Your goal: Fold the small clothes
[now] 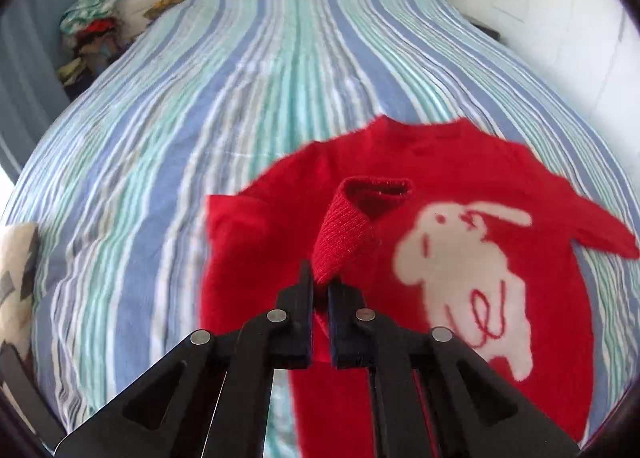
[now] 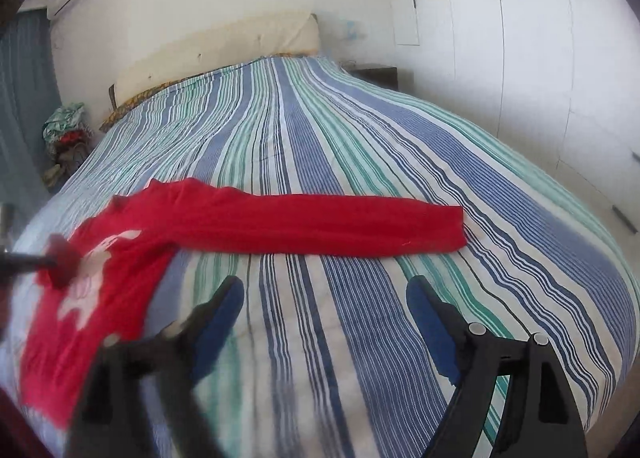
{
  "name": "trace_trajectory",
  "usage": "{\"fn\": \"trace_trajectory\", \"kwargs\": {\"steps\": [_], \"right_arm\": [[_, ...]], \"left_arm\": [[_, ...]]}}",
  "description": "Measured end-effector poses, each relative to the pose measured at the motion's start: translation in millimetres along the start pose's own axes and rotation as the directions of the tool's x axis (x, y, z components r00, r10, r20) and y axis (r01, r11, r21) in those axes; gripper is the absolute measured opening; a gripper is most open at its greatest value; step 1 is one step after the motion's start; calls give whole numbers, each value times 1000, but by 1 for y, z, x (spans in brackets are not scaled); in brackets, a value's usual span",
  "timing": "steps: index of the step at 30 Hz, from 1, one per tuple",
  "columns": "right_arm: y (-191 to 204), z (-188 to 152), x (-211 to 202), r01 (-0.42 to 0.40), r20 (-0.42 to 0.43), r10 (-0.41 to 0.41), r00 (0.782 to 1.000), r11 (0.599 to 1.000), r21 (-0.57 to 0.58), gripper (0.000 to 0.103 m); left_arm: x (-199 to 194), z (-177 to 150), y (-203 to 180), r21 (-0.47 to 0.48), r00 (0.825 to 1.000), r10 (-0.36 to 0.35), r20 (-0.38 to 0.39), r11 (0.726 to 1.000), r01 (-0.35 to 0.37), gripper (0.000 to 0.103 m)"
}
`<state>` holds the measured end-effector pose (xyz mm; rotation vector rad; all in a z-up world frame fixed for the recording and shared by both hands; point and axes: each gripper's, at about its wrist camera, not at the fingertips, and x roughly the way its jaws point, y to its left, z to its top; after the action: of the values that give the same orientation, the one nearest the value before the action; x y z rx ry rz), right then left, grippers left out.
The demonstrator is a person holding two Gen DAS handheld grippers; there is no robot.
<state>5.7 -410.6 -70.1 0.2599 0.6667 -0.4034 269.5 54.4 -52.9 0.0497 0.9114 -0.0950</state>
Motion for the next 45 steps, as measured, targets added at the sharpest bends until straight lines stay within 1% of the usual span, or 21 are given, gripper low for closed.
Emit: {"fn": "trace_trajectory", "kwargs": {"steps": [2, 5, 7, 9, 14, 18, 22, 28, 29, 31, 32, 33, 34, 35, 36, 37, 38, 39, 41, 42, 45], "right_arm": [[1, 0, 0, 0, 3, 0, 1000, 1000, -4, 83], [6, -1, 2, -2, -1, 2, 1000, 1000, -26, 83], [10, -3, 5, -4, -13, 4, 1000, 999, -40, 83], [13, -5, 11, -13, -31, 11, 999, 999, -41, 83], [20, -8, 22, -1, -67, -3, 998, 998, -57, 83], [28, -10, 26, 19, -74, -26, 997, 996, -93, 83], [32, -12, 31, 31, -85, -40, 996, 993, -113, 83], [29, -13, 36, 42, -100, -53, 994, 994, -103, 83], [28, -13, 37, 46, -101, -56, 993, 994, -101, 83], [25, -13, 36, 55, -100, -64, 993, 994, -94, 83], [24, -13, 36, 59, -99, -68, 993, 994, -91, 83], [23, -14, 35, 64, -98, -73, 992, 994, -89, 83], [22, -14, 34, 71, -96, -79, 992, 994, -87, 83], [20, -14, 33, 78, -94, -86, 992, 993, -85, 83], [19, -14, 32, 84, -91, -92, 992, 993, -81, 83], [18, -14, 31, 90, -88, -97, 991, 993, -77, 83], [17, -14, 30, 95, -85, -101, 991, 993, -73, 83], [16, -14, 29, 98, -83, -104, 991, 993, -69, 83], [18, -14, 24, 104, -75, -109, 991, 992, -71, 83], [21, -14, 21, 100, -70, -106, 992, 991, -84, 83], [44, -15, 13, 25, -79, -38, 996, 987, -157, 83]], "left_arm": [[-5, 8, 74, -178, 993, 119, 9, 977, -115, 4], [-1, -1, 166, -349, 953, 296, -63, 888, -299, 4], [7, -13, 200, -350, 916, 386, -110, 847, -399, 3], [15, -26, 218, -323, 891, 430, -145, 831, -454, 3], [39, -60, 242, -364, 867, 443, -227, 787, -497, 3], [51, -90, 238, -334, 852, 453, -262, 786, -520, 3], [58, -101, 239, -322, 845, 460, -274, 783, -531, 3], [66, -116, 247, -311, 850, 449, -276, 795, -521, 5], [71, -114, 245, -314, 848, 456, -270, 791, -525, 8], [70, -116, 246, -326, 856, 451, -252, 794, -514, 9], [68, -117, 247, -333, 858, 453, -243, 792, -513, 14], [64, -118, 249, -345, 855, 459, -240, 783, -518, 29], [59, -120, 252, -360, 841, 482, -246, 760, -541, 44], [52, -121, 257, -374, 809, 523, -269, 717, -588, 84], [43, -125, 265, -396, 784, 543, -301, 677, -620, 102], [38, -124, 274, -438, 801, 520, -298, 671, -598, 101], [29, -129, 279, -484, 837, 463, -291, 684, -546, 101], [20, -133, 281, -515, 860, 420, -292, 689, -511, 101], [-3, -139, 264, -521, 881, 392, -265, 711, -473, 101], [-16, -140, 251, -501, 894, 385, -231, 740, -448, 101], [-50, -140, 184, -365, 937, 324, -126, 864, -348, 101]]}}
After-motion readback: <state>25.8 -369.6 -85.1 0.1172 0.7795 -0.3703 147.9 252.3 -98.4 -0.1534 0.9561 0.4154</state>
